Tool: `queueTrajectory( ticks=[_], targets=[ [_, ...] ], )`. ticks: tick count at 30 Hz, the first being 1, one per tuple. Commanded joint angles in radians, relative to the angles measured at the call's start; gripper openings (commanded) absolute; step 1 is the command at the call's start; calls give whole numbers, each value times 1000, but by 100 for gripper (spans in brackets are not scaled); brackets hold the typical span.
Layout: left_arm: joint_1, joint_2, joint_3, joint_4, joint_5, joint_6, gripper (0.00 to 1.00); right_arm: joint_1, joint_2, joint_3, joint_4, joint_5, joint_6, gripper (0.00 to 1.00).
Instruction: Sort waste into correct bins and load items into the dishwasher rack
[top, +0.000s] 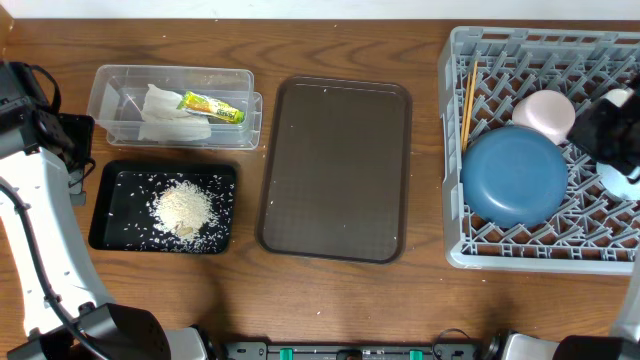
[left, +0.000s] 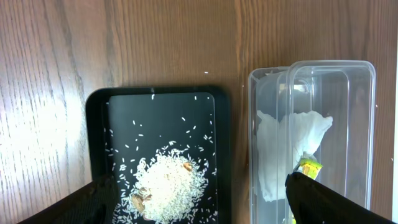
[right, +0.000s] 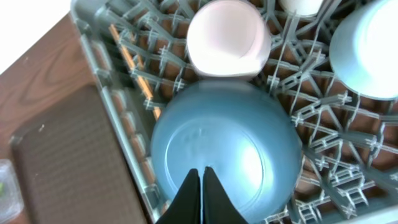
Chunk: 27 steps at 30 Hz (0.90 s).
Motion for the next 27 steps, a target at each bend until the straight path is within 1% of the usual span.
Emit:
queueTrajectory(
  ticks=[1,5,10,22,25,27],
  targets=[
    [5,4,3,-3,-5,2,89,44,43,-77,85,154,109,1],
    [5,4,3,-3,-5,2,89,63,112,-120,194,183,117,1],
    [5,4,3,-3,-5,2,89,70,197,-121,287,183,117,1],
    [5,4,3,-3,-5,2,89,107,322,-121,286,145,135,1],
    [5,4,3,-3,-5,2,89,123,330,-121,288,163,138,1],
    [5,4,3,-3,-5,2,89,133,331,-121,287,217,164,1]
  ],
)
